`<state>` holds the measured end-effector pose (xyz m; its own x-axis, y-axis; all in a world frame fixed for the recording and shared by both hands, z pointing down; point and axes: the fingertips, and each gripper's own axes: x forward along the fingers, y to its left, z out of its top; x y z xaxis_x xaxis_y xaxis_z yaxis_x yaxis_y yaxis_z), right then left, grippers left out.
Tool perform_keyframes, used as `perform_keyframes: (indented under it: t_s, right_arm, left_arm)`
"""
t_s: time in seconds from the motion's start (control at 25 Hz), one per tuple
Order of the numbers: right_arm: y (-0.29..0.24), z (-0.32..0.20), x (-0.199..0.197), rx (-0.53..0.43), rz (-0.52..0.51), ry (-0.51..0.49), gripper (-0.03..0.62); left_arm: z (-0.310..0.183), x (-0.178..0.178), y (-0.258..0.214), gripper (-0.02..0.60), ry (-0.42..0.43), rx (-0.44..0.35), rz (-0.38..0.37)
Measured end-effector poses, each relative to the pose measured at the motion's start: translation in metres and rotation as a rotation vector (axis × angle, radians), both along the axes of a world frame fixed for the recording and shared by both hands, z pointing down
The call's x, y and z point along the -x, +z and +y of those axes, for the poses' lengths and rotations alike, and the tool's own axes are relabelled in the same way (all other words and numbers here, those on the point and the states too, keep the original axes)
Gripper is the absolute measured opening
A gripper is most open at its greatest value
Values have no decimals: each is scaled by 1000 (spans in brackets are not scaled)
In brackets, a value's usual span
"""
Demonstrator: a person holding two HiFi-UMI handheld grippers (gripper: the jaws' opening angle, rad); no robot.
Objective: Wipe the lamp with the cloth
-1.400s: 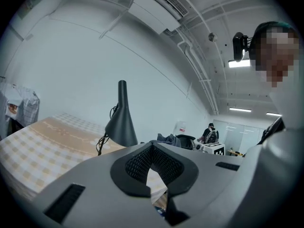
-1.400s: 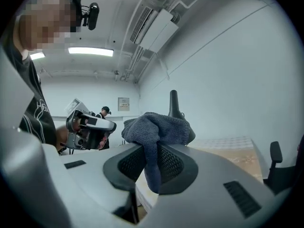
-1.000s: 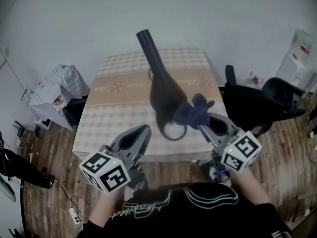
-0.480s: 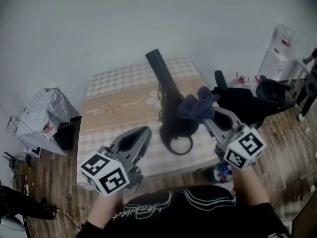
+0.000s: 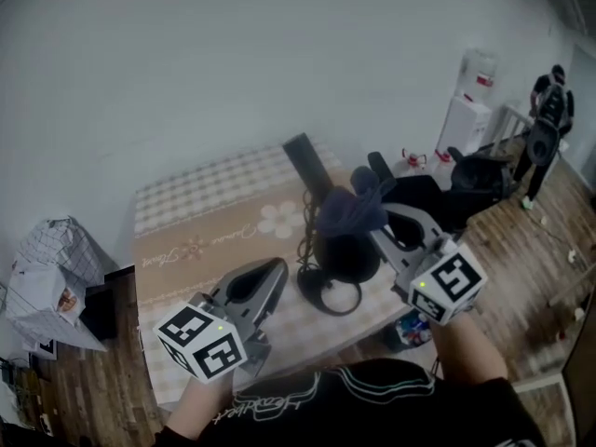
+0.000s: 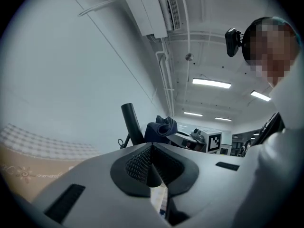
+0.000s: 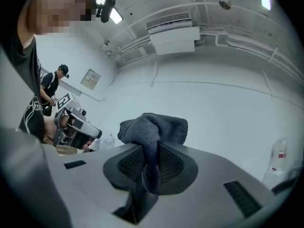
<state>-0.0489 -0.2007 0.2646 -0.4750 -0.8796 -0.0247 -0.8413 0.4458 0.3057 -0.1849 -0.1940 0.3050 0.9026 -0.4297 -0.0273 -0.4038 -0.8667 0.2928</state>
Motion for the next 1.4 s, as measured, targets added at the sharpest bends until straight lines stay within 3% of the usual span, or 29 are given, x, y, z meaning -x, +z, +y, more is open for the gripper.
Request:
perform_keyframes:
  t_s: [0.24, 0.64, 1.0, 1.4]
  right_arm:
    - [-25, -17, 16, -77, 71, 131, 57]
    - [-56, -59, 50, -161, 260, 250, 57]
    - [-46, -81, 72, -155, 392, 310, 57]
    - [-11, -78, 81, -131, 436, 345, 57]
  left_arm:
    - [-23, 16, 9, 0, 89, 36, 28]
    - [-54, 31, 33, 0, 184, 94, 59]
    - [-75, 32, 50, 0, 232, 131, 63]
    - [-74, 41, 73, 0, 241, 128, 22]
